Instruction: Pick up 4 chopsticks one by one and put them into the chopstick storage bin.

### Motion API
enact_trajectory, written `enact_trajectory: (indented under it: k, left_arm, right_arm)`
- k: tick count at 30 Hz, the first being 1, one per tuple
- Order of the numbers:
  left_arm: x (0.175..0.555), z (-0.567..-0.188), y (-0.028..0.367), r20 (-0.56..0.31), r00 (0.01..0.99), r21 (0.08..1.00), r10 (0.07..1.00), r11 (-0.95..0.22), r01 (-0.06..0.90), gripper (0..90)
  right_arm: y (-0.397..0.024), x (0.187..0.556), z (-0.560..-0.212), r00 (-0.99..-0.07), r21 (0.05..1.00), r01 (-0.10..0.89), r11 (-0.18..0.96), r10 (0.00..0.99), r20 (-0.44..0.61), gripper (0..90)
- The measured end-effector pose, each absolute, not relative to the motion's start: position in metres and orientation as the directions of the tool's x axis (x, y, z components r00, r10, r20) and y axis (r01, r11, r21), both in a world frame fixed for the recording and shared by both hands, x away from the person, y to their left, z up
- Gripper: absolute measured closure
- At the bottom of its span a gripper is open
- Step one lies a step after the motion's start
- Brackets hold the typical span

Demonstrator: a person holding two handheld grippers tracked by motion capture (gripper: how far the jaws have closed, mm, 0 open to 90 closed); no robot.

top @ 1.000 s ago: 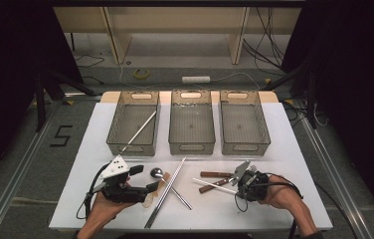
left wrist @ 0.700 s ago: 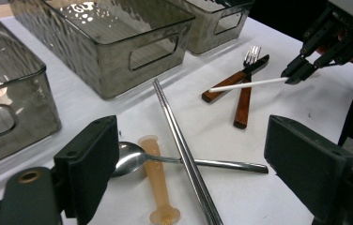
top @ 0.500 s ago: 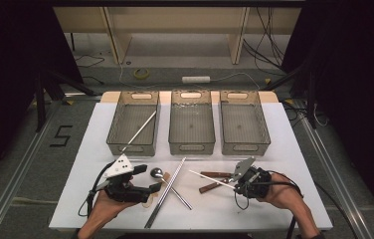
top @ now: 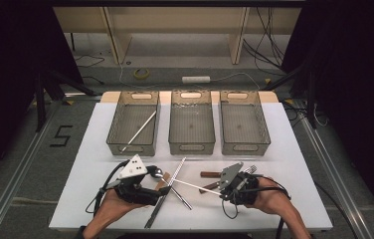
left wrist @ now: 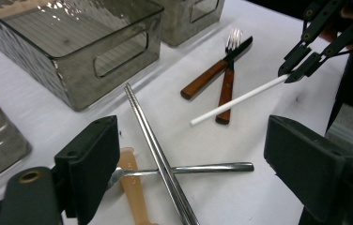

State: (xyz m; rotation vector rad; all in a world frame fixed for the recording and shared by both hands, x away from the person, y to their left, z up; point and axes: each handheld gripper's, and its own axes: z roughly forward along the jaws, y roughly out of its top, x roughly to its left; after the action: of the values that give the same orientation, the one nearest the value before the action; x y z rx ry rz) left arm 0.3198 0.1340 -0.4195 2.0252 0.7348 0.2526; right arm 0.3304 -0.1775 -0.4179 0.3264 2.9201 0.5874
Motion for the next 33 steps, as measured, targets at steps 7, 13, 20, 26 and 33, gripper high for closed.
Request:
enact_trajectory:
  k: [7,13,20,26,33]
  left_arm:
    - [0.319,-0.418,0.121,-0.076,0.832,0.803,0.550,-0.461,0.378,19.8]
    - [0.319,-0.419,0.107,-0.054,0.862,0.772,0.504,-0.526,0.355,22.0]
    - [0.315,-0.419,0.091,0.012,0.898,0.722,0.440,-0.625,0.297,29.0]
    - [0.313,-0.422,0.079,0.033,0.923,0.675,0.384,-0.690,0.262,36.9]
    - [0.311,-0.428,0.071,0.059,0.940,0.630,0.336,-0.743,0.227,47.5]
  right_arm:
    - [-0.172,0.327,-0.416,-0.970,0.398,0.159,0.903,0.218,-0.107,85.2]
    - [-0.166,0.321,-0.414,-0.970,0.388,0.145,0.910,0.208,-0.125,85.2]
    - [-0.159,0.317,-0.414,-0.973,0.379,0.132,0.916,0.193,-0.126,85.2]
    - [-0.153,0.314,-0.416,-0.976,0.370,0.115,0.922,0.174,-0.128,85.2]
    - [-0.150,0.311,-0.417,-0.981,0.362,0.107,0.926,0.159,-0.116,85.2]
